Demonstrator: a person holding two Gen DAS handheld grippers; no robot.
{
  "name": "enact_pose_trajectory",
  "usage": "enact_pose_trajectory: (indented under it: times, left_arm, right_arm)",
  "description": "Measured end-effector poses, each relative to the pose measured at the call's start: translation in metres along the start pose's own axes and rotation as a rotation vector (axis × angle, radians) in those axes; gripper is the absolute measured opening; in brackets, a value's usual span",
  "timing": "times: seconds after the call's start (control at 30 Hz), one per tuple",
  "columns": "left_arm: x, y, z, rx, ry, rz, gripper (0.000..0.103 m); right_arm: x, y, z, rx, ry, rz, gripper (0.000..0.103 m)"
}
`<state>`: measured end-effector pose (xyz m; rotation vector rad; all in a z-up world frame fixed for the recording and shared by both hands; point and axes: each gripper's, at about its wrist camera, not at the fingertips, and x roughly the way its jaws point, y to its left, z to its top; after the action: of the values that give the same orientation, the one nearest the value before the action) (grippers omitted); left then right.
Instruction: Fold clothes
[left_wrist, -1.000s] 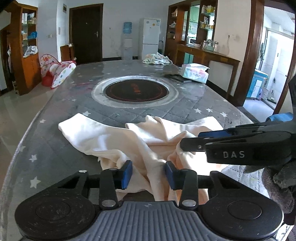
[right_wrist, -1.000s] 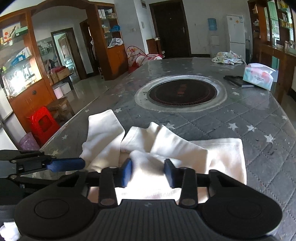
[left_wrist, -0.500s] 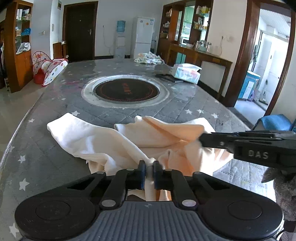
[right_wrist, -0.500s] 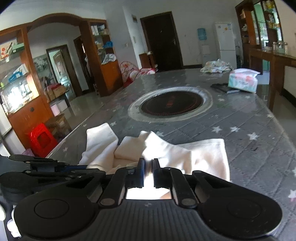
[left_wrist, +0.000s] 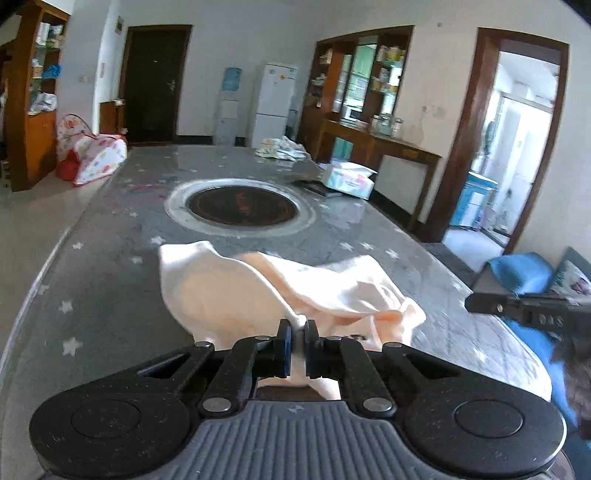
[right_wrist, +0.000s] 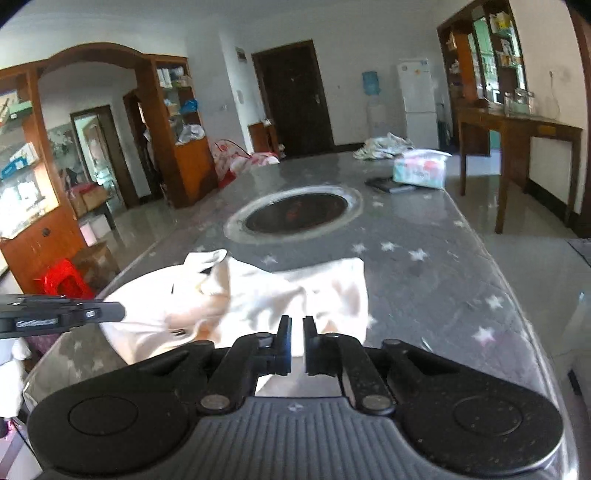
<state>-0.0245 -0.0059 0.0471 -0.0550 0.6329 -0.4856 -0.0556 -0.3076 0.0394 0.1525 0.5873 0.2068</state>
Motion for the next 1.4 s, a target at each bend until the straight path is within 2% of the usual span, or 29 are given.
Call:
enact_pose_trajectory:
  times: [0.1,0.17,0.2,0.23,0.4,0.47,0.57,0.73,0.83,0.87,0.9,0.93,0.97,1.0,1.03,1.07,1.13,1.27,1.4]
  left_arm:
    - [-0.001,0.004,-0.005,-0.003,0.024,0.0,0.007]
    - [0.002,0.005,-0.006,-0.007,0.037,0.0,0.008]
    - [0.003,0.006,-0.006,-0.01,0.045,-0.004,0.008]
    - [0.004,0.006,-0.005,-0.01,0.049,-0.005,0.01]
    - [0.006,0.009,0.006,0.0,0.032,0.025,0.016]
    - [0.009,0.013,0.015,0.003,0.017,0.043,0.04]
    - [0.021,0.019,0.031,0.009,0.0,0.079,0.053]
    - [0.066,0.03,0.048,-0.003,0.059,0.123,0.059]
    - [0.093,0.034,0.049,0.004,0.11,0.147,0.06]
    - [0.101,0.035,0.049,0.006,0.123,0.155,0.06]
    - [0.108,0.036,0.048,0.008,0.135,0.166,0.06]
    - [0.113,0.038,0.047,0.008,0.144,0.174,0.057]
    - [0.116,0.04,0.045,0.006,0.152,0.176,0.047]
    - [0.119,0.041,0.044,0.003,0.16,0.179,0.037]
    - [0.12,0.043,0.043,-0.003,0.168,0.177,0.022]
    - [0.119,0.046,0.042,-0.014,0.17,0.173,0.014]
    - [0.113,0.05,0.04,-0.034,0.162,0.171,0.009]
    - [0.089,0.054,0.039,-0.06,0.114,0.179,0.007]
    - [0.055,0.054,0.038,-0.079,0.058,0.182,0.007]
  right_arm:
    - [0.001,0.004,0.004,-0.06,0.012,-0.011,0.009]
    - [0.015,0.013,0.012,-0.101,0.018,0.003,0.019]
    - [0.023,0.017,0.017,-0.118,0.021,0.014,0.03]
    - [0.032,0.021,0.021,-0.134,0.024,0.026,0.037]
    - [0.088,0.043,0.035,-0.2,0.079,0.086,0.042]
    - [0.111,0.051,0.042,-0.225,0.1,0.104,0.042]
    - [0.141,0.055,0.05,-0.242,0.128,0.119,0.051]
    - [0.187,0.058,0.052,-0.244,0.202,0.135,0.056]
    - [0.202,0.06,0.046,-0.267,0.229,0.128,0.053]
    - [0.204,0.061,0.043,-0.279,0.229,0.116,0.05]
    - [0.205,0.062,0.041,-0.285,0.23,0.108,0.042]
    - [0.204,0.06,0.04,-0.29,0.228,0.109,0.029]
    - [0.203,0.059,0.039,-0.295,0.225,0.11,0.024]
    - [0.202,0.058,0.038,-0.3,0.223,0.111,0.013]
    - [0.197,0.056,0.038,-0.303,0.209,0.105,0.008]
    - [0.193,0.054,0.039,-0.306,0.192,0.097,0.008]
    - [0.179,0.05,0.041,-0.307,0.15,0.076,0.006]
    - [0.144,0.036,0.048,-0.282,0.062,0.015,0.006]
    - [0.088,0.014,0.052,-0.233,-0.041,-0.056,0.006]
